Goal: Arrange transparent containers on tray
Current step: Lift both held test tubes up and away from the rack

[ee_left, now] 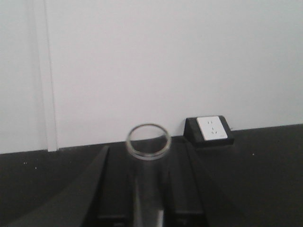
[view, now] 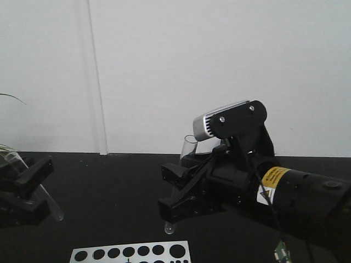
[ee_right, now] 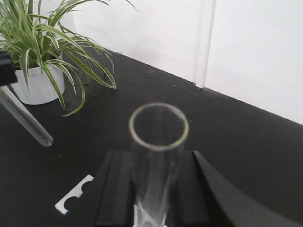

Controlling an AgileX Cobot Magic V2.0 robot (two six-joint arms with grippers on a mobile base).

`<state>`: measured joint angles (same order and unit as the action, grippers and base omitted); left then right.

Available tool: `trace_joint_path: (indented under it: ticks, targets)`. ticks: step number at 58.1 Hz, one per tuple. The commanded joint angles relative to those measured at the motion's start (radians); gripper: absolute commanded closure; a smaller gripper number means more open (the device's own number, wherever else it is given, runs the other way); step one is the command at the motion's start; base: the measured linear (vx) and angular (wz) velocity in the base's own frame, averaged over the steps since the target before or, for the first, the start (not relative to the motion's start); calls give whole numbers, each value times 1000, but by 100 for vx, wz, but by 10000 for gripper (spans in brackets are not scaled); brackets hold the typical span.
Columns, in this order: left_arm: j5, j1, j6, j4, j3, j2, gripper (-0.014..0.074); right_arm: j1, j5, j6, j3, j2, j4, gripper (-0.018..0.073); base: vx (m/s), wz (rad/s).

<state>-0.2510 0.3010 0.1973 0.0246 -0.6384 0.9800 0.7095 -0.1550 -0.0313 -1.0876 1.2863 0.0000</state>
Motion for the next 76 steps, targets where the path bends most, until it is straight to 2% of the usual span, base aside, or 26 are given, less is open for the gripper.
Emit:
trace_joint_path:
  ticks: [1,10,23,76]
  targets:
    - [-56,-1,0,-7,-44,-78,517,-1,76,12,-39,-71,0,571,0,0]
    - [39,-1,-90,-7,-45,-204,517,-1,43,12,-39,-157,-12,571,0,0]
    - [103,-1,-90,-7,-45,-299,517,-4,15,12,-36,-232,-54,571,0,0]
    - [103,-1,-90,-7,-43,-307,514,-4,4,9,-36,-240,-57,571,0,0]
